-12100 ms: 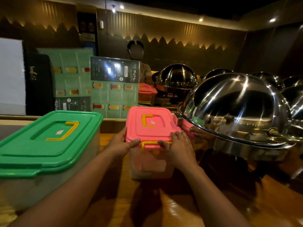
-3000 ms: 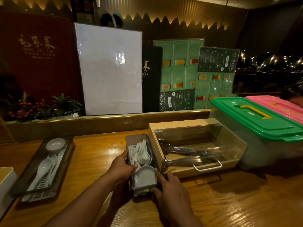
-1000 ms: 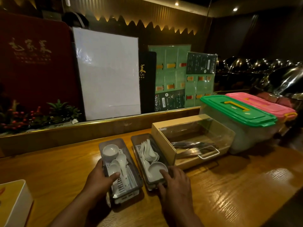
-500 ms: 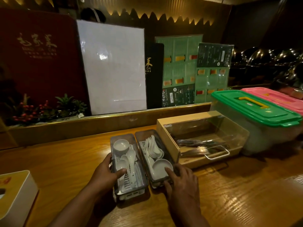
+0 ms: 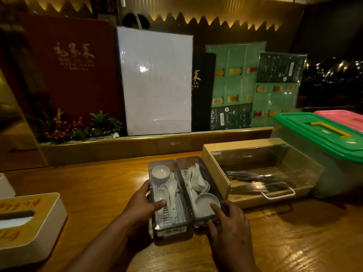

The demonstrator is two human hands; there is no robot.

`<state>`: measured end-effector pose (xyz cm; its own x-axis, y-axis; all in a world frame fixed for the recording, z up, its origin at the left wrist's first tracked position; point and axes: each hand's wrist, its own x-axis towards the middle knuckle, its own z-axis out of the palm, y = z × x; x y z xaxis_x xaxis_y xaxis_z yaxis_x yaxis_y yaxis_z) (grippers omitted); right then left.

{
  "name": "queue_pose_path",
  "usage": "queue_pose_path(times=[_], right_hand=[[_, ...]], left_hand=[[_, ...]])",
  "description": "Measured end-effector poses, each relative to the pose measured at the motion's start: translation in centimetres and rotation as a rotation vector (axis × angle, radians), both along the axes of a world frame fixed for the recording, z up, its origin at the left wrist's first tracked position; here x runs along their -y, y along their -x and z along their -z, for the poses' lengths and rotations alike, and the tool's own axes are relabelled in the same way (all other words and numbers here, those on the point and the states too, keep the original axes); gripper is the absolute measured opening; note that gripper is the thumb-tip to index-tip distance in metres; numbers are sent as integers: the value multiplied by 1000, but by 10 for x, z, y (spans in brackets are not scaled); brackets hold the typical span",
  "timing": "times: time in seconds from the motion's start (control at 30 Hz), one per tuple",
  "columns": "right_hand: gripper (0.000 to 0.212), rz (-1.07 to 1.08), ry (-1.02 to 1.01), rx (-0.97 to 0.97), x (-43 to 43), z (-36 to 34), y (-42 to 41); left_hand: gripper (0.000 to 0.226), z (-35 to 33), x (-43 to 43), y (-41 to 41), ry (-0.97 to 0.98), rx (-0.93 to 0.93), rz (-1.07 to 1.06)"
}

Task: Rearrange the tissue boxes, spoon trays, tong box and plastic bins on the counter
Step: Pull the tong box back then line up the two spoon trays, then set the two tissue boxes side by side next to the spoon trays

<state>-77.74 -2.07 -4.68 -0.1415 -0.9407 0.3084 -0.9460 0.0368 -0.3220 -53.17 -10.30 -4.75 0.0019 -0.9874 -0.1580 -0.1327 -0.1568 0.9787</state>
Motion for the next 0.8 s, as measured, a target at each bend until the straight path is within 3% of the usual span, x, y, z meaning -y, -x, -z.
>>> queue_pose_path(times=[0.33, 0.43, 0.63, 0.7, 0.8], right_hand=[[62, -26, -26, 24, 1, -6, 0], [59, -130, 80, 125, 4, -9, -9], [36, -429, 211, 247, -4, -21, -79], [30, -548, 172, 250, -10, -19, -116], [40, -708, 73, 171, -15, -16, -179]], left_hand=[[70, -7, -5, 4, -25, -43, 3], [76, -15, -9, 6, 13, -18, 7], [95, -27, -20, -29, 81, 198, -77], [92, -33, -31, -62, 143, 295, -81], [76, -47, -49, -123, 249, 478, -98]])
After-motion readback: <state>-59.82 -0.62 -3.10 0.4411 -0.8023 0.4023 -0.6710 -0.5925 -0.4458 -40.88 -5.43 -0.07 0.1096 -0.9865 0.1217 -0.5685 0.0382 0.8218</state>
